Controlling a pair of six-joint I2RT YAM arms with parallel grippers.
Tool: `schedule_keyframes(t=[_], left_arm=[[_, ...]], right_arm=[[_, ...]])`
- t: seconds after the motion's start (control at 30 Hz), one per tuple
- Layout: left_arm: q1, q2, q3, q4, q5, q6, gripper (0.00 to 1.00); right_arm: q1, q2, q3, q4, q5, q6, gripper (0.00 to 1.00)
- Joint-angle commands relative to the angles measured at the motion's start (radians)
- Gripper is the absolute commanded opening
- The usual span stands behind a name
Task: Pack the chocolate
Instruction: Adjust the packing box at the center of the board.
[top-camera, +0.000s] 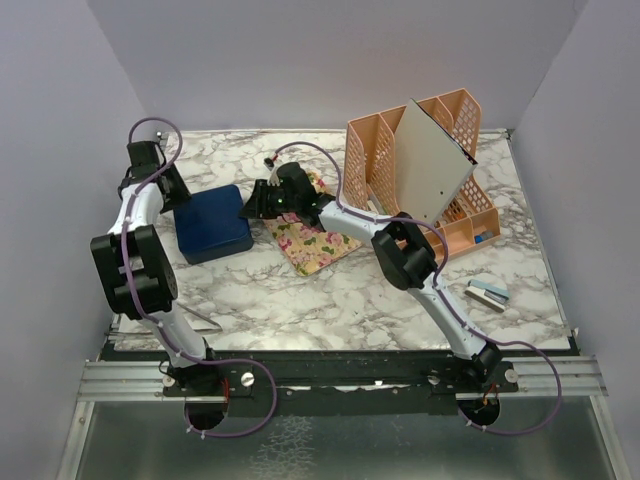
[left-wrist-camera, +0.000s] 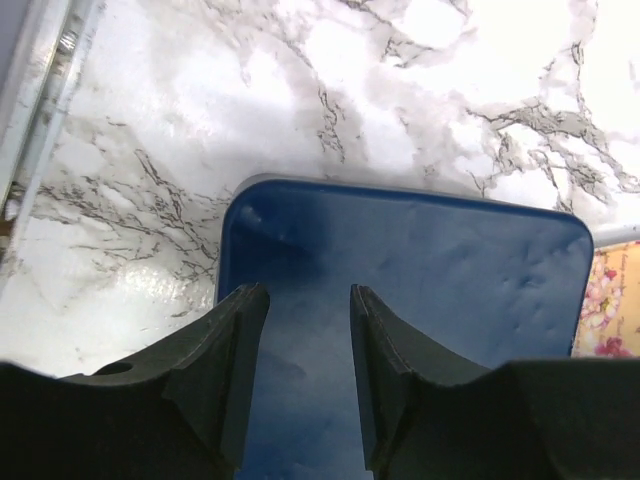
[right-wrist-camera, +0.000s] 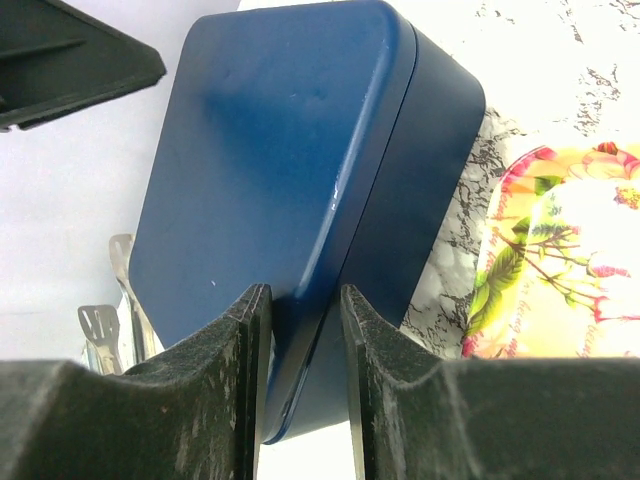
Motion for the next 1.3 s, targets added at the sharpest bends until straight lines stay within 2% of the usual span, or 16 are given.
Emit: schedule_keyframes(t=[0.0, 0.13, 0.27, 0.47, 0.6, 0.73, 0.87, 1.0, 1.1, 1.27], left_arm=[[-0.079, -0.102, 0.022, 0.001, -0.183, 0.006, 0.44], [-0.089, -0.133, -0.037, 0.048, -0.115, -0.012, 0.37], [-0.089, -0.143, -0.108, 0.102, 0.028, -0.048, 0.33], [-0.068, -0.107, -0.227, 0.159, 0.010, -0.092, 0.29], [-0.052, -0.018, -0.230, 0.114, 0.019, -0.091, 0.28], [-0.053, -0.018, -0.250, 0.118, 0.000, -0.104, 0.27], [-0.052, -0.014, -0.257, 0.124, 0.015, -0.100, 0.27], [-0.053, 0.007, -0.240, 0.112, 0.046, -0.076, 0.27], [-0.052, 0.014, -0.235, 0.108, 0.051, -0.072, 0.27], [-0.053, 0.019, -0.221, 0.103, 0.067, -0.071, 0.27]], right_arm=[[0.003, 0.097, -0.021, -0.204, 0.060, -0.062, 0.35], [0.003, 0.099, -0.044, -0.189, 0.061, -0.053, 0.34], [0.003, 0.105, -0.049, -0.175, 0.050, -0.040, 0.34], [0.003, 0.094, -0.047, -0.179, 0.057, -0.047, 0.34], [0.003, 0.102, -0.034, -0.200, 0.065, -0.047, 0.34], [0.001, 0.094, -0.016, -0.216, 0.058, -0.055, 0.34], [-0.003, 0.033, 0.006, -0.231, 0.056, -0.072, 0.42], [-0.021, -0.045, 0.016, -0.194, 0.011, -0.066, 0.42], [-0.028, -0.063, 0.057, -0.175, -0.066, -0.049, 0.33], [-0.026, -0.083, 0.020, -0.089, -0.152, -0.002, 0.04]])
